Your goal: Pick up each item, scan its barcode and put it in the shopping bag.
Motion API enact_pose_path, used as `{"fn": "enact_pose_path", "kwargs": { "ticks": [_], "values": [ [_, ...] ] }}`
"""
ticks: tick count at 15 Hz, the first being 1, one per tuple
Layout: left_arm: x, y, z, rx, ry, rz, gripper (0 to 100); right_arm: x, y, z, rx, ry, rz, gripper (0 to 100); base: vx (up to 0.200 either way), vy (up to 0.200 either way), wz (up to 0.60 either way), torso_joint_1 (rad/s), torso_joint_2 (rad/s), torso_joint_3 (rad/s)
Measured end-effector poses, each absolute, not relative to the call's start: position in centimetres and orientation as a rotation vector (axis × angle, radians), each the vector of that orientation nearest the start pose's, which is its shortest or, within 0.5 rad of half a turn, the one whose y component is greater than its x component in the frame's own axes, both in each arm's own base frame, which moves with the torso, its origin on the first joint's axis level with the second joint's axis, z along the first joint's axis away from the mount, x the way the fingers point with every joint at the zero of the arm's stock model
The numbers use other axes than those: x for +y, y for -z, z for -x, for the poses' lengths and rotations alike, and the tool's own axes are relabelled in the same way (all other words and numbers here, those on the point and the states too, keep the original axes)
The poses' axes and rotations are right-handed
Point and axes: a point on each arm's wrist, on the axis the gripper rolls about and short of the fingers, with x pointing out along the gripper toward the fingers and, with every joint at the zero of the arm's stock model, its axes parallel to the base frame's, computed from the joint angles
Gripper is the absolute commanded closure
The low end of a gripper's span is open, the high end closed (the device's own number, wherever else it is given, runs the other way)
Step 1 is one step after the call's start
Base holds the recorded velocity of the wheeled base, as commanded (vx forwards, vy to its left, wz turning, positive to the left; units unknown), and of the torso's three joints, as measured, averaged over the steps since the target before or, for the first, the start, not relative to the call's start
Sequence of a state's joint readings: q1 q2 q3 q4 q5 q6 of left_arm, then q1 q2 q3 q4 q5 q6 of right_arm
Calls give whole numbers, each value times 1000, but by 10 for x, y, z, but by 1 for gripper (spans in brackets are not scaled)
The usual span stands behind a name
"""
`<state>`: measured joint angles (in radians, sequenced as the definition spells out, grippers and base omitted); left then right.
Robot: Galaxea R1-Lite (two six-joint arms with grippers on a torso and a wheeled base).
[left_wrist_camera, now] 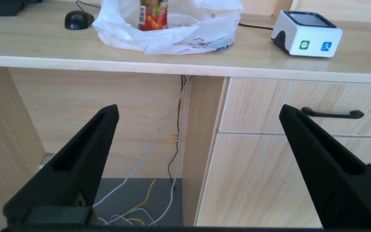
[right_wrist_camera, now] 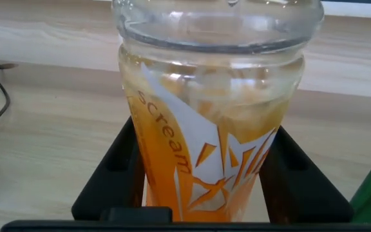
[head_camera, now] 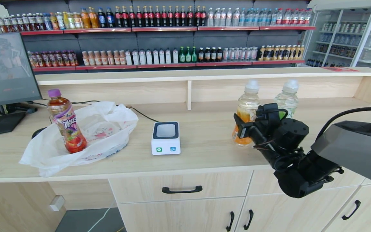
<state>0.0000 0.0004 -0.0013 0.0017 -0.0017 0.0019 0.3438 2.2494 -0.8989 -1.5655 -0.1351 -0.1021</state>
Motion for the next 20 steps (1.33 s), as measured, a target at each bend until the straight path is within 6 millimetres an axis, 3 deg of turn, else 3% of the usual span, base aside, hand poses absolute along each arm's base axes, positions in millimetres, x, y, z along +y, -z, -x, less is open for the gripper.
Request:
{"fn": "enact_pose_path", "kwargs": {
  "ticks": [7,12,20],
  "values": [
    [0,-76,23,1,2,-3,0,139,-124,-355,-250,-228,33,100,0,0,0,0,0,0],
    [0,-76,23,1,2,-3,0,147,-145,-307,-245,-300,16,100,0,0,0,0,0,0],
    [0,-76,23,1,2,-3,0,124,-168,-225,-237,-360,8,100,0,0,0,0,0,0]
  ]
}}
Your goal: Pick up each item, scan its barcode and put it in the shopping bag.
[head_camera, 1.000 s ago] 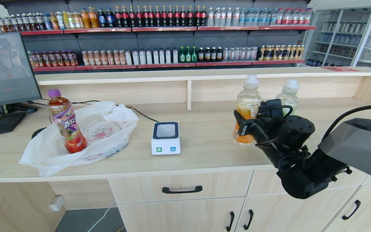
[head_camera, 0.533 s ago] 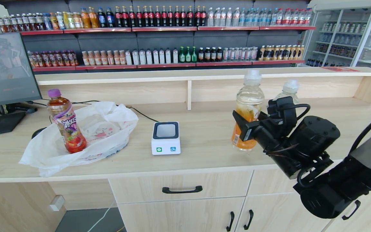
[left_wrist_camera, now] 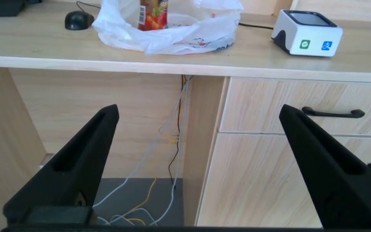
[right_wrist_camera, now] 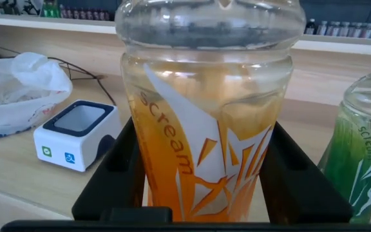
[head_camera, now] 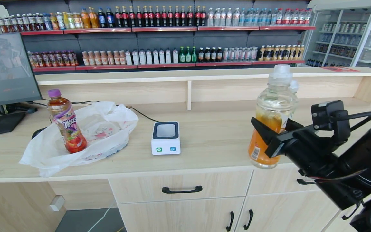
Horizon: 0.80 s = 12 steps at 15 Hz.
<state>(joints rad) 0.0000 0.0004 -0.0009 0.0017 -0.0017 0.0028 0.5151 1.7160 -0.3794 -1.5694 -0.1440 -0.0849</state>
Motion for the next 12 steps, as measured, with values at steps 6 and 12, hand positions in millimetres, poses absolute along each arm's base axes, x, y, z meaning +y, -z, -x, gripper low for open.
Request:
{"fn": "enact_pose_path", "kwargs": {
  "ticks": [6,12],
  "values": [
    [0,-76,23,1,2,-3,0,99,-168,-179,-226,-370,23,100,0,0,0,0,0,0],
    [0,-76,23,1,2,-3,0,88,-165,-148,-229,-426,23,100,0,0,0,0,0,0]
  ]
}}
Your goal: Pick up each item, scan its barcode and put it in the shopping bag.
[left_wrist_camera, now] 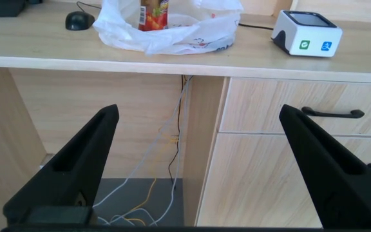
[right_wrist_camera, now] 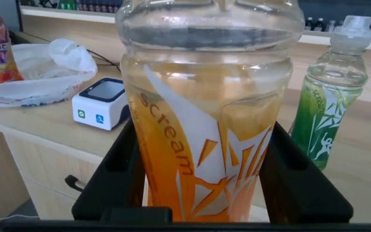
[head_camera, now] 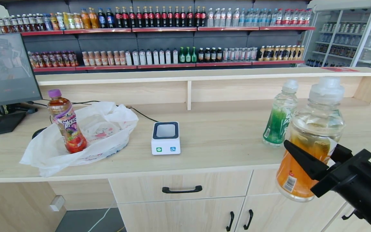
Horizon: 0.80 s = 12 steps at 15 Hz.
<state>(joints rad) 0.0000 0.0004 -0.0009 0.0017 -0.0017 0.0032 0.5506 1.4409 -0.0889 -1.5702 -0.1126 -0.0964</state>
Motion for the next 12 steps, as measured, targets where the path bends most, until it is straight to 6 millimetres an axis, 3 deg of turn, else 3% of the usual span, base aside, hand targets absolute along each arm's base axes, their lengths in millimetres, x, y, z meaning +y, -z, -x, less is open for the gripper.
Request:
{"fn": "enact_pose_path", "kwargs": {
  "ticks": [3,6,12],
  "values": [
    [0,-76,23,1,2,-3,0,94,-182,-157,-302,-431,10,100,0,0,0,0,0,0],
    [0,-76,23,1,2,-3,0,99,-184,-158,-301,-457,-3,100,0,0,0,0,0,0],
    [0,-76,23,1,2,-3,0,144,-185,-143,-203,-717,-154,100,0,0,0,0,0,0]
  ]
}}
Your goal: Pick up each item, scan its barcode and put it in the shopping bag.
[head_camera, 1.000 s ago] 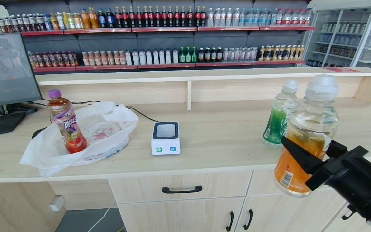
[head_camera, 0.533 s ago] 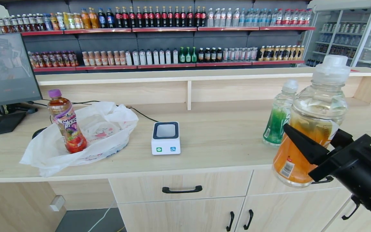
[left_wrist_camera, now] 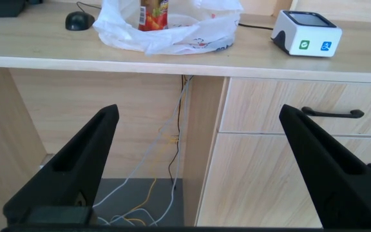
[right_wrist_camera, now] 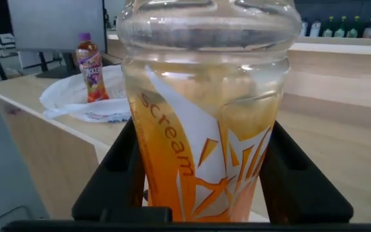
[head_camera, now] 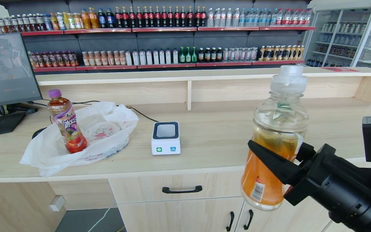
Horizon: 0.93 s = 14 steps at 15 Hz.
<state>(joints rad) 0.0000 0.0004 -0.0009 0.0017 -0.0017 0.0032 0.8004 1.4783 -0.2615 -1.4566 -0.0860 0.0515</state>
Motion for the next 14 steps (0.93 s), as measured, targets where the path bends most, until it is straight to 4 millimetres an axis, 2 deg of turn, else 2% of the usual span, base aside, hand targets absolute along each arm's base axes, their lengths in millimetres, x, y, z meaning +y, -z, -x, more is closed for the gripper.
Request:
{"fn": "enact_pose_path", "kwargs": {
  "ticks": [2,4,10,14],
  "values": [
    [0,-76,23,1,1,-3,0,161,-190,-128,-173,-850,-261,100,0,0,0,0,0,0],
    [0,-76,23,1,2,-3,0,167,-194,-122,-171,-935,-290,100,0,0,0,0,0,0],
    [0,-76,23,1,2,-3,0,182,-203,-130,-207,-961,-299,100,0,0,0,0,0,0],
    [0,-76,23,1,1,-3,0,201,-239,-141,-299,-904,-435,100,0,0,0,0,0,0]
  ]
}}
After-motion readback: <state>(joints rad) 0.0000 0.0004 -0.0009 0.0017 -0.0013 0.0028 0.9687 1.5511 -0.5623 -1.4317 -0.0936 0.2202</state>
